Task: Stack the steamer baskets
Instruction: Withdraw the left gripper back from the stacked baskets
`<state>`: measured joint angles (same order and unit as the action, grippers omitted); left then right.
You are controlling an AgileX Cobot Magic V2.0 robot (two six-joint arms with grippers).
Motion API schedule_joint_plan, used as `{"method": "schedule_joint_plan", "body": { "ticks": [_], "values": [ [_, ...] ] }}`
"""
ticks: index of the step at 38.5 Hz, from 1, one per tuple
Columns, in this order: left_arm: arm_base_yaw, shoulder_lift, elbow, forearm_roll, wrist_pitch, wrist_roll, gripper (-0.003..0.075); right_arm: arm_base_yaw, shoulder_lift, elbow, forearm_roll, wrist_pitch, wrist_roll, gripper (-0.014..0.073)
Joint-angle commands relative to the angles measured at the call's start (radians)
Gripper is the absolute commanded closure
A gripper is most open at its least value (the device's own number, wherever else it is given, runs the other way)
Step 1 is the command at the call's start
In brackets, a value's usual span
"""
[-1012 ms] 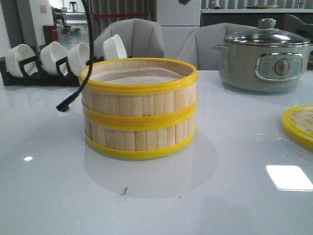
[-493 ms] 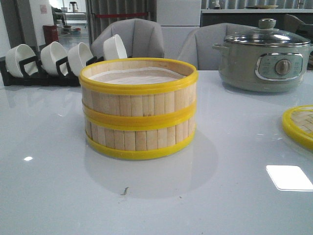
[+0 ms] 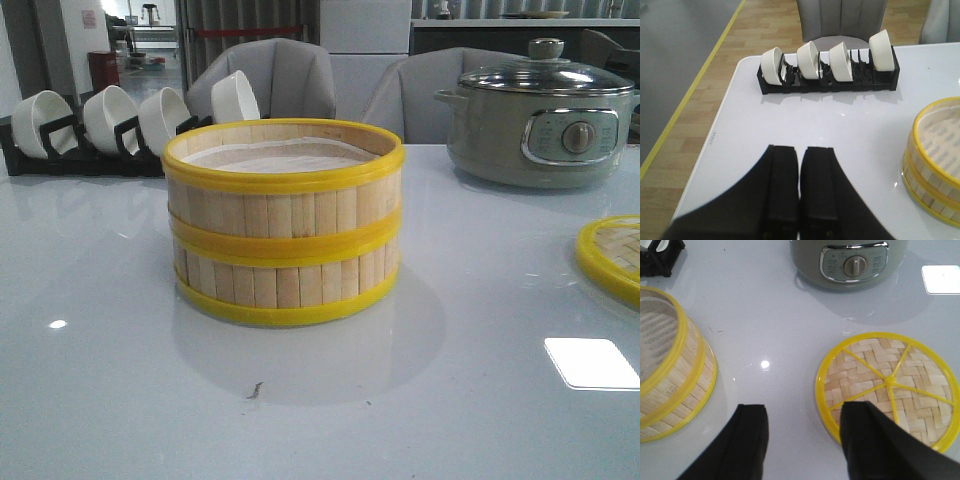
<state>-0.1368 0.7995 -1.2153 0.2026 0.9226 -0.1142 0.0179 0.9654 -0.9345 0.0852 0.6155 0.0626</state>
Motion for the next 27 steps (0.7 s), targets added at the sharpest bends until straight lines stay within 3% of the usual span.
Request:
{"method": "schedule_joint_plan", "body": {
  "ticks": [1, 17, 27],
  "values": [
    [0.003, -0.133, 0.111, 0.021, -0.128, -0.043, 0.0625, 0.010, -0.010, -0.037, 0.000, -0.082, -0.004, 0.0151],
    [0.003, -0.480, 0.550, 0.019, -0.278, -0.072, 0.0625, 0.017, -0.010, -0.037, 0.000, -0.075, -0.004, 0.0151],
    [0.003, -0.489, 0.691, 0.016, -0.567, -0.072, 0.0625, 0.017, -0.010, -0.037, 0.000, -0.075, -0.004, 0.0151]
  ]
}}
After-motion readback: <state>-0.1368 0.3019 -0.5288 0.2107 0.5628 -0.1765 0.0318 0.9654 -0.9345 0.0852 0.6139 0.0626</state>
